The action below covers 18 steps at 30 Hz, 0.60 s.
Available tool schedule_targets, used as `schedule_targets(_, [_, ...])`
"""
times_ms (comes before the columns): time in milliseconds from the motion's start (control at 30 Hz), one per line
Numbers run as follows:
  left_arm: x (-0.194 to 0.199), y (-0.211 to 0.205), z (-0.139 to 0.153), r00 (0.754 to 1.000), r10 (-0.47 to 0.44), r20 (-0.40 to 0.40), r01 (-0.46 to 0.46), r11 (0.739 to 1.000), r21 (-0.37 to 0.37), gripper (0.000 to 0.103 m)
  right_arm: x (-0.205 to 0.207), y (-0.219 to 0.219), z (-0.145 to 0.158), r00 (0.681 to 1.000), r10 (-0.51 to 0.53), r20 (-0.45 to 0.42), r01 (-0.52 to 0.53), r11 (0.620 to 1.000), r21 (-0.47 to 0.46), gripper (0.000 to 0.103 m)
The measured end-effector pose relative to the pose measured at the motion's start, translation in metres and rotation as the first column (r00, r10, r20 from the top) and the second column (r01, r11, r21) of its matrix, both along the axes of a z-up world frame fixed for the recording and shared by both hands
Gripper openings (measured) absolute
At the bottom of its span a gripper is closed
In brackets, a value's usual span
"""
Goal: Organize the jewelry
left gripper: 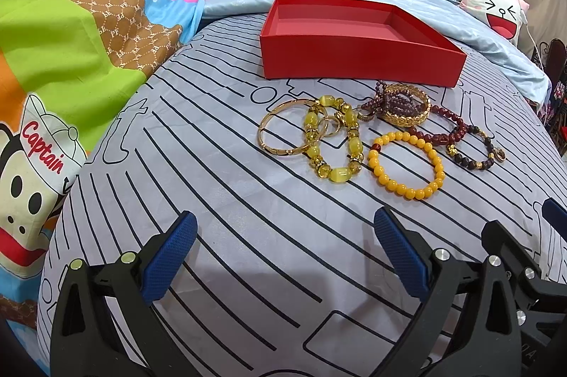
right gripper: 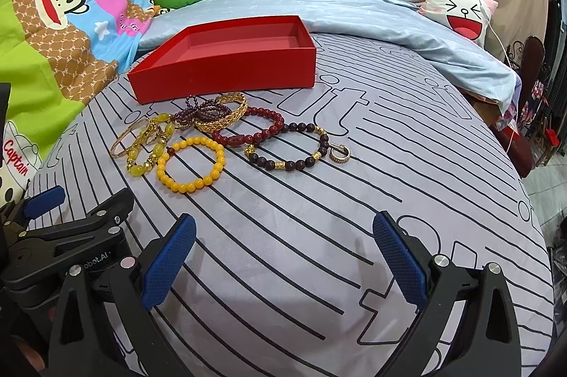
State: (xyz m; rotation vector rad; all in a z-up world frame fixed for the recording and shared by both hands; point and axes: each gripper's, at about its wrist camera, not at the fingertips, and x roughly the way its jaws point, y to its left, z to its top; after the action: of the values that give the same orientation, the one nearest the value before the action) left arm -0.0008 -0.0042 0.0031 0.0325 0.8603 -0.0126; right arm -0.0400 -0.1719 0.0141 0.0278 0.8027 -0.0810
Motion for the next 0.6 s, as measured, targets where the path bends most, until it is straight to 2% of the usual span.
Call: schedule_targets(600, [0.0001,0.0004,0.0,1.0,-0.001,0.0,0.001,1.0,0.0,0.095,0.0001,-0.0016,-0.006,1.0,-0.005,-0.01,0.005,1.0,0.007,0.096])
